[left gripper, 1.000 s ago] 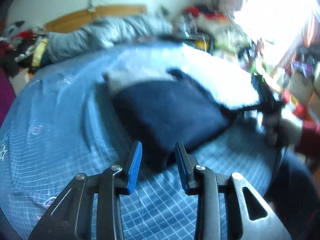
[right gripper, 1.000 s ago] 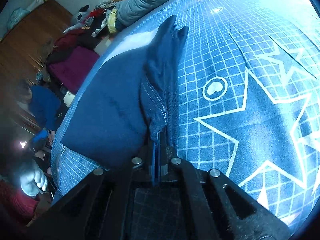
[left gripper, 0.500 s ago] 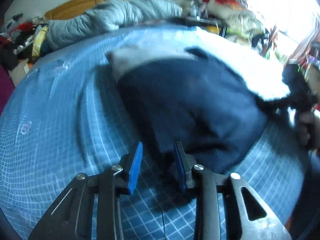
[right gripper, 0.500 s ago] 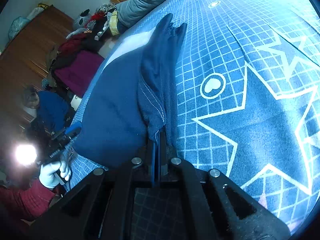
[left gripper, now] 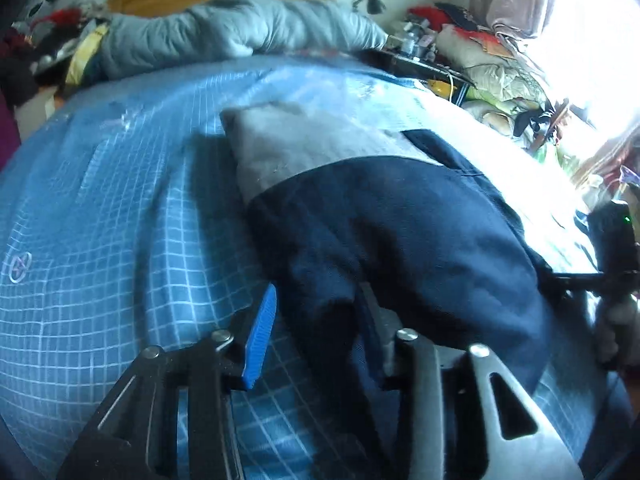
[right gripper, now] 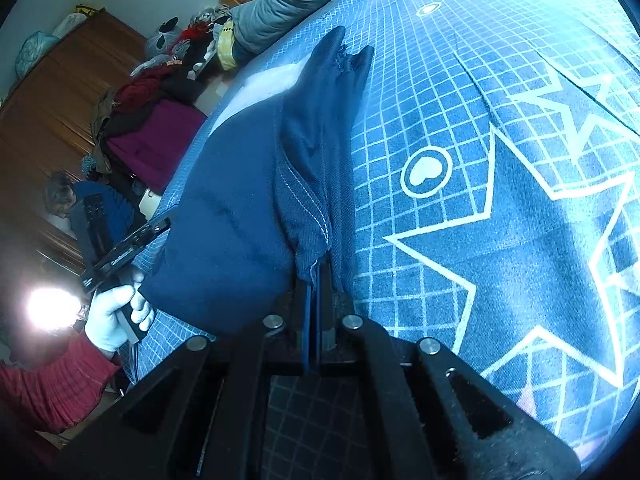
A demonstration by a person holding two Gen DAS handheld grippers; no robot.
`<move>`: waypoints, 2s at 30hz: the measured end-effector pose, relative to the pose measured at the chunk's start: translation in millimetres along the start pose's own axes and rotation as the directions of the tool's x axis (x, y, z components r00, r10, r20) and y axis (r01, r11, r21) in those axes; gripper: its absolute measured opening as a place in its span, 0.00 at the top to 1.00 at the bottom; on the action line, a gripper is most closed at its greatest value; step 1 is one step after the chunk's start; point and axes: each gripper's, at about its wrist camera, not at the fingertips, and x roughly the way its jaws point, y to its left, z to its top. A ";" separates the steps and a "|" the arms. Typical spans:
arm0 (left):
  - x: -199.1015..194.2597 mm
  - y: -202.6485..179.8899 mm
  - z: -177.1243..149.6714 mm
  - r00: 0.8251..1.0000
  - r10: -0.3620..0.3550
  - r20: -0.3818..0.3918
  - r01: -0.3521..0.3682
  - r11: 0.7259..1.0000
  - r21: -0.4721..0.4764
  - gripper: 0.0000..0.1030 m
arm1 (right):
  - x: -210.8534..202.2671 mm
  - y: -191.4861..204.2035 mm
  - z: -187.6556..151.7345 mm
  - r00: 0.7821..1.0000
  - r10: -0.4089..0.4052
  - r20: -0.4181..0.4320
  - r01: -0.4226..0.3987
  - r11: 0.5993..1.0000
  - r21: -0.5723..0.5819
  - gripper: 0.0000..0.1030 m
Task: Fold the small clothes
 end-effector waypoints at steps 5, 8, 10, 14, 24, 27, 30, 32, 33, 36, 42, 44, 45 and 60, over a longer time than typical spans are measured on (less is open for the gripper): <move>11.0 -5.8 -18.8 0.999 -0.001 -0.042 0.002 1.000 0.026 0.54 | -1.0 9.0 -0.9 1.000 -0.031 0.001 0.031 0.999 -0.012 1.00; 15.1 6.7 -21.0 0.997 -0.051 -0.059 0.049 0.998 -0.037 0.48 | -13.4 32.9 -6.5 0.986 -0.166 0.013 0.167 0.982 -0.084 0.82; 15.2 12.2 -20.7 0.996 -0.066 -0.055 0.063 0.997 -0.054 0.48 | -31.7 51.7 -12.1 0.963 -0.267 0.048 0.271 0.950 -0.155 0.56; 15.2 11.0 -19.1 0.997 -0.060 -0.052 0.058 0.997 -0.046 0.47 | -66.5 82.4 0.6 0.939 -0.291 0.182 0.327 0.921 -0.213 0.56; 17.5 11.2 -27.2 0.997 -0.053 -0.047 0.050 0.997 -0.067 0.44 | 69.1 72.8 75.0 0.952 -0.307 -0.015 0.282 0.893 -0.351 0.83; -8.9 -6.1 -29.7 0.998 -0.061 -0.001 0.061 0.998 -0.022 0.48 | 55.0 94.6 79.3 0.939 -0.343 0.010 0.317 0.857 -0.406 0.79; -21.8 -26.7 -45.8 0.994 -0.106 0.004 0.106 0.994 0.030 0.48 | 44.4 125.5 95.3 0.965 -0.258 0.037 0.250 0.872 -0.421 0.79; -16.7 -33.6 -55.8 0.996 -0.089 -0.012 0.090 0.994 0.060 0.47 | 56.4 146.5 111.7 0.984 -0.176 0.019 0.168 0.893 -0.418 0.79; -16.2 -32.4 -54.4 0.995 -0.097 -0.015 0.097 0.994 0.050 0.47 | 70.9 156.2 122.0 0.991 -0.132 -0.004 0.118 0.903 -0.414 0.79; -14.8 -29.9 -53.8 0.994 -0.109 -0.025 0.110 0.993 0.031 0.45 | 125.7 170.4 141.7 0.991 -0.091 -0.099 0.042 0.907 -0.418 0.79; -13.5 -23.4 -58.6 0.992 -0.123 -0.033 0.123 0.992 -0.005 0.44 | 211.5 151.0 157.2 0.961 -0.162 -0.225 0.075 0.933 -0.353 0.93; -13.3 -19.8 -59.2 0.990 -0.137 -0.032 0.137 0.991 -0.015 0.42 | 203.0 151.1 157.2 0.963 -0.165 -0.213 0.086 0.938 -0.335 0.93; -13.3 -18.6 -60.8 0.989 -0.143 -0.031 0.142 0.990 -0.019 0.42 | 195.6 157.0 155.6 0.965 -0.175 -0.196 0.098 0.932 -0.350 0.91; -2.4 -6.7 -59.7 0.977 -0.202 -0.070 0.195 0.977 -0.087 0.30 | 191.5 194.9 152.7 0.977 -0.142 -0.162 0.063 0.909 -0.411 0.87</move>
